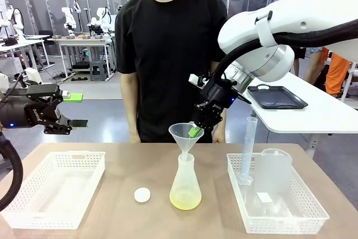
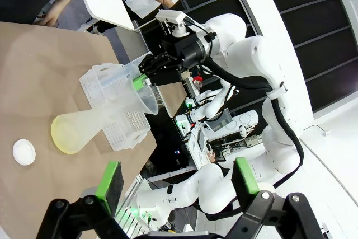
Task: Prepare the solutions needed for the experiment.
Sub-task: Once the solution is in the Big flask , pick up the Plastic Funnel and place it back into the right Organizing basket.
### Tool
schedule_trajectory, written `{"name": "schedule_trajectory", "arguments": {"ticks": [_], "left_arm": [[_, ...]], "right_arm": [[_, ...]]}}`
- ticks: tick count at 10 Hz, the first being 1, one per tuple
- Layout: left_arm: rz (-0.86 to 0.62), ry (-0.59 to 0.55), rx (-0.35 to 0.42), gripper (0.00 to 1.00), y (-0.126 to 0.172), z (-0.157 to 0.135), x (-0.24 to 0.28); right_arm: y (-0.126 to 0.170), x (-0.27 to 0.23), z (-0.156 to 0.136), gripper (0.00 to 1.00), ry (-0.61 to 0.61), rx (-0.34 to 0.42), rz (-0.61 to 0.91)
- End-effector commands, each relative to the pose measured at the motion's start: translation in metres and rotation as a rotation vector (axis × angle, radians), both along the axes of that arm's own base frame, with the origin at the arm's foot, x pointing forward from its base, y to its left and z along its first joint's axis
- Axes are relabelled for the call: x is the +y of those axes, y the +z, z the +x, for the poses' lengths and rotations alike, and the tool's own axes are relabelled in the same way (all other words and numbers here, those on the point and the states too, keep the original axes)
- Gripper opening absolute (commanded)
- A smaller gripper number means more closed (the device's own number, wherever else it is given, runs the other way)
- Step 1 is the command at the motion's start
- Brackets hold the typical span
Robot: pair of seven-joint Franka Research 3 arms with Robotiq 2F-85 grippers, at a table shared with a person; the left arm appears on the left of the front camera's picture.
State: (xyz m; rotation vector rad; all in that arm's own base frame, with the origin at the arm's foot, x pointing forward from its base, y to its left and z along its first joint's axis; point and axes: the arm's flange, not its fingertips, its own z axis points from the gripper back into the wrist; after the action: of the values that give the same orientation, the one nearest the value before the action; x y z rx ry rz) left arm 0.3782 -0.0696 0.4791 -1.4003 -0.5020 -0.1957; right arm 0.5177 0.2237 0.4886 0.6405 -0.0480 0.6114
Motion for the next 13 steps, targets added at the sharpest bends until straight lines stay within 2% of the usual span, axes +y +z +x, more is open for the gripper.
{"name": "schedule_trajectory", "arguments": {"ticks": [1, 5, 9, 13], "left_arm": [[-0.005, -0.002, -0.001, 1.00, 0.001, 0.000, -0.003], [-0.005, -0.002, -0.001, 1.00, 0.001, 0.000, -0.003], [-0.005, -0.002, -0.001, 1.00, 0.001, 0.000, -0.003], [-0.005, -0.002, -0.001, 1.00, 0.001, 0.000, -0.003]], "right_arm": [[0.007, -0.016, -0.016, 0.04, -0.009, -0.061, -0.005], [0.024, -0.032, -0.023, 0.04, -0.037, -0.118, 0.045], [0.034, -0.042, -0.027, 0.04, -0.038, -0.163, 0.178], [0.043, -0.069, -0.045, 0.04, -0.047, -0.176, 0.182]]}}
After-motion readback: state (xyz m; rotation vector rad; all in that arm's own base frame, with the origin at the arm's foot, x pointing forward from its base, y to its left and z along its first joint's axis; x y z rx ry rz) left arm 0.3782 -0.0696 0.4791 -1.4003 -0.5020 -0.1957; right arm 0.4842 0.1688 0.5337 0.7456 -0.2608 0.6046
